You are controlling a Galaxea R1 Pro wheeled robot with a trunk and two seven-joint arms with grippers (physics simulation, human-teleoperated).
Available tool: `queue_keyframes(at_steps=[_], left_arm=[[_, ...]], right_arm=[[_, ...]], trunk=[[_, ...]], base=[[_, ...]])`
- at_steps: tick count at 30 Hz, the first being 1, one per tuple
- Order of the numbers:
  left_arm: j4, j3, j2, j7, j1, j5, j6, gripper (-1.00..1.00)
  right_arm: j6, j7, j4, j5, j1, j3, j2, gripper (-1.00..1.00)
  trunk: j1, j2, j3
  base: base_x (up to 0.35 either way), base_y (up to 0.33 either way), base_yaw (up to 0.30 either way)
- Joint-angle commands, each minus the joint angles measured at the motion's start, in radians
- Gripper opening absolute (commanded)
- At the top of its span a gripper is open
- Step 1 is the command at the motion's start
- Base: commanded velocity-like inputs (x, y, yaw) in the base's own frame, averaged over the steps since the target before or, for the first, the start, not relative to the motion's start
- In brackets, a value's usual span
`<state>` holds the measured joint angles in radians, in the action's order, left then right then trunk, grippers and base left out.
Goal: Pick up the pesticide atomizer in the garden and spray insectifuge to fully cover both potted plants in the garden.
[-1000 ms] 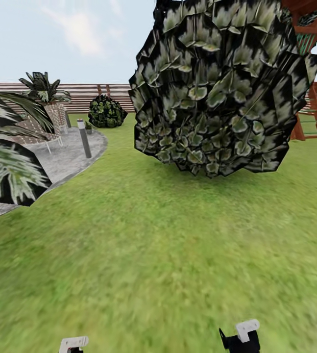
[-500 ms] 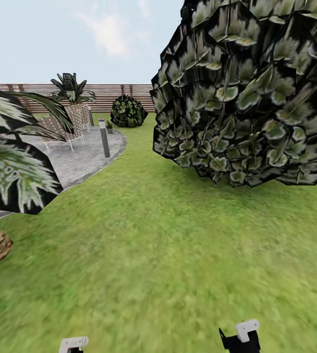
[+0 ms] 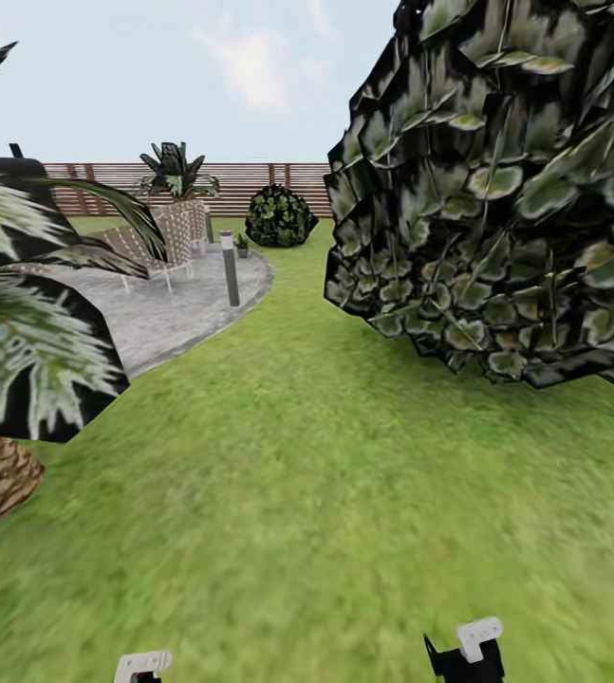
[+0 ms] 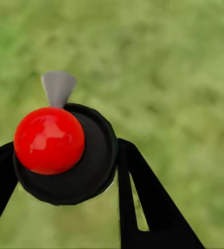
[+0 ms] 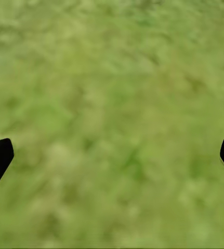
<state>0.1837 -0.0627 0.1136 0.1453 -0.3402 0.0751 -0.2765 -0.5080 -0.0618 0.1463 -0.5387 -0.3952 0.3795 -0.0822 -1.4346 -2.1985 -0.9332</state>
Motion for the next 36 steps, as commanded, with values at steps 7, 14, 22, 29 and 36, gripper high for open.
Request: queue_keyframes(at_steps=[7,14,22,29,36], left_arm=[[-0.001,-0.006,0.0,0.01,-0.001,0.008,-0.001,-1.0],[-0.001,-0.006,0.0,0.01,-0.001,0.008,-0.001,-1.0],[-0.001,-0.006,0.0,0.01,-0.001,0.008,-0.001,-1.0],[-0.001,-0.006,0.0,0.01,-0.001,0.008,-0.001,-1.0],[-0.001,-0.006,0.0,0.01,-0.001,0.008,-0.001,-1.0]], right_arm=[[-0.004,-0.006,-0.001,-0.003,-0.001,0.009,0.0,1.0],[-0.004,-0.006,-0.001,-0.003,-0.001,0.009,-0.001,1.0],[-0.004,-0.007,-0.001,-0.003,-0.001,0.009,-0.001,1.0],[-0.004,-0.006,-0.001,-0.003,-0.001,0.009,-0.001,1.0],[-0.004,-0.006,-0.001,-0.003,-0.001,0.009,-0.001,1.0]], trunk=[[0.0,0.0,-0.001],[0.0,0.0,-0.001],[0.0,0.0,-0.001],[0.0,0.0,-0.001],[0.0,0.0,-0.001]], base=[[0.337,-0.079,0.006],[0.337,-0.09,0.0],[0.337,-0.09,0.0],[0.337,-0.08,0.0],[0.337,-0.079,0.0]])
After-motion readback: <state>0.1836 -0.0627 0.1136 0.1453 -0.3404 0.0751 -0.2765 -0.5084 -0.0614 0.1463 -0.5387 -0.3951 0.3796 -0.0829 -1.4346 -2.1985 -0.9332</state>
